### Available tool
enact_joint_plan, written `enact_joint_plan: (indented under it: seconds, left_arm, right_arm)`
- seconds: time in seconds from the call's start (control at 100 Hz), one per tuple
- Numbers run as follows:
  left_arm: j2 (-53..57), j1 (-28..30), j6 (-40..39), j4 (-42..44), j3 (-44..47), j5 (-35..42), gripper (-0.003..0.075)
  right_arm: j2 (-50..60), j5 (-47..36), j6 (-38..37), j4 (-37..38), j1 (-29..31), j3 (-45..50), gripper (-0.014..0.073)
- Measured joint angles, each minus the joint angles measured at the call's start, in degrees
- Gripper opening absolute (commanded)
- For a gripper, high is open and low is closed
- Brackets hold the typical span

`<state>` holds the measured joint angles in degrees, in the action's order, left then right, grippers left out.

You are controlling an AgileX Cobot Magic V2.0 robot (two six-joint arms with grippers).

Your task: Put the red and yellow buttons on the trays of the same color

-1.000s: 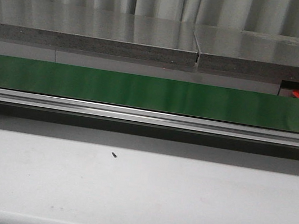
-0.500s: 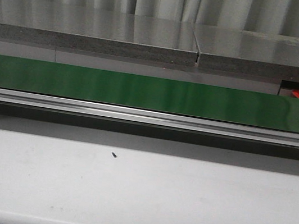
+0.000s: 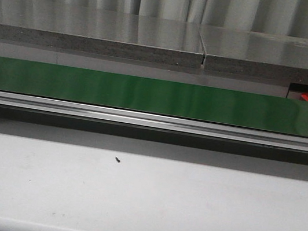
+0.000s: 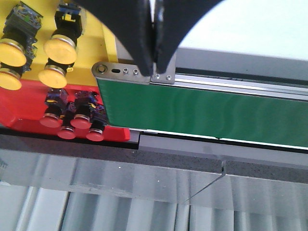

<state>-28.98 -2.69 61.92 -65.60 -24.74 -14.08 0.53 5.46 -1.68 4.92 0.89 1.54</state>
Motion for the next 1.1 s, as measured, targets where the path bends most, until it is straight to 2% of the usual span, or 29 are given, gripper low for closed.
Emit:
enact_joint_plan:
  seconds: [0.15,0.26,0.34,0.43,0.53,0.65,0.88,1.1]
  left_arm:
    - [0.12,0.00,0.00,0.82,0.02,0.45,-0.0019]
    - [1.07,0.00,-4.11,8.02,0.02,0.45,-0.0019]
    - [2.33,0.00,-13.60,18.12,0.02,0.29,-0.0019]
    - [4.02,-0.23,-30.61,34.59,0.27,-0.49,-0.0019]
    - [6.22,-0.23,-46.33,49.22,1.31,-0.85,-0.0019]
    - [9.58,-0.23,-57.07,59.68,4.52,0.81,-0.0019]
    - [19.00,-0.48,-61.06,64.74,14.52,6.09,-0.0019]
    - [28.73,-0.48,-62.63,66.38,22.53,6.95,-0.0019]
  right_arm:
    - [0.00,0.00,0.00,0.00,0.00,0.00,-0.0098]
    - [0.00,0.00,0.00,0.00,0.00,0.00,-0.0098]
    - [0.00,-0.04,0.00,0.00,0.00,0.00,-0.0098]
    - [0.00,-0.04,0.00,0.00,0.00,0.00,-0.0098]
    - [0.00,-0.04,0.00,0.00,0.00,0.00,-0.0098]
    - [0.00,-0.04,0.00,0.00,0.00,0.00,-0.0098]
    - [0.00,-0.04,0.00,0.00,0.00,0.00,-0.0098]
    - [0.00,-0.04,0.00,0.00,0.00,0.00,-0.0098]
